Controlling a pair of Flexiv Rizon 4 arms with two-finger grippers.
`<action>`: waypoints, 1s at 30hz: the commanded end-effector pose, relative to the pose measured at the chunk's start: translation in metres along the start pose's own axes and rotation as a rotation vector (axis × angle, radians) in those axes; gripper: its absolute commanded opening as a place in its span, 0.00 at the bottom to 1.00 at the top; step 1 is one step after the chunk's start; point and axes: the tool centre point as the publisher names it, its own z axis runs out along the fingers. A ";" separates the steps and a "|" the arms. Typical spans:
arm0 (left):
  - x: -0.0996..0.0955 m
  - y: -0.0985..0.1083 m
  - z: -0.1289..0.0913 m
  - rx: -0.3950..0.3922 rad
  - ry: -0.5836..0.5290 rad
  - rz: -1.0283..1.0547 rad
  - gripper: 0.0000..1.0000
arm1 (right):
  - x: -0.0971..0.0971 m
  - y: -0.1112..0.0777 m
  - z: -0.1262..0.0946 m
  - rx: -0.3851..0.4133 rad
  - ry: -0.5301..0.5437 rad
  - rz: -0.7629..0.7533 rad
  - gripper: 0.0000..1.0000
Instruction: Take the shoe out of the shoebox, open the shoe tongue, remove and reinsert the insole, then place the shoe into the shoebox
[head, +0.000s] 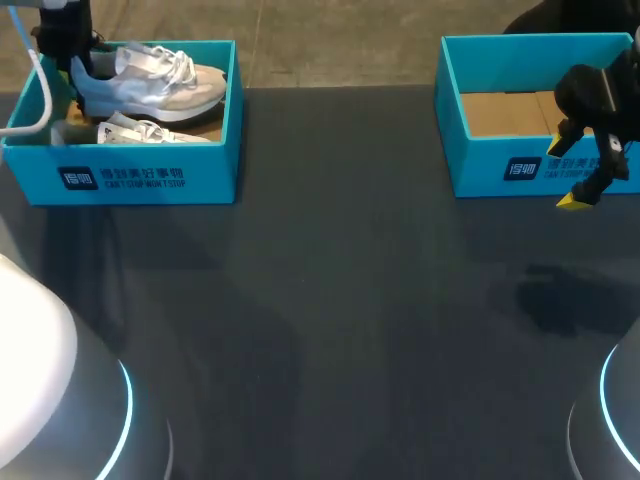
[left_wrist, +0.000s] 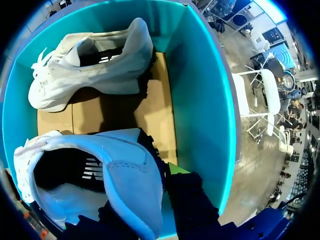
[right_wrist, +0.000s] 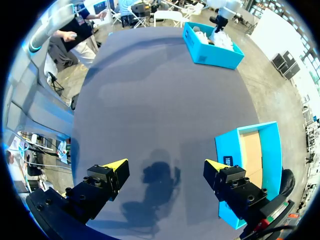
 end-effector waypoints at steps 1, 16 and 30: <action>0.002 0.018 0.015 0.037 -0.003 0.007 0.00 | 0.000 0.000 0.001 0.003 0.000 0.001 1.00; -0.011 0.023 0.038 0.081 0.002 0.033 0.00 | 0.000 0.000 0.001 0.003 0.000 0.001 1.00; -0.014 0.016 0.029 0.082 -0.016 0.053 0.71 | 0.000 0.000 0.001 0.003 0.000 0.001 1.00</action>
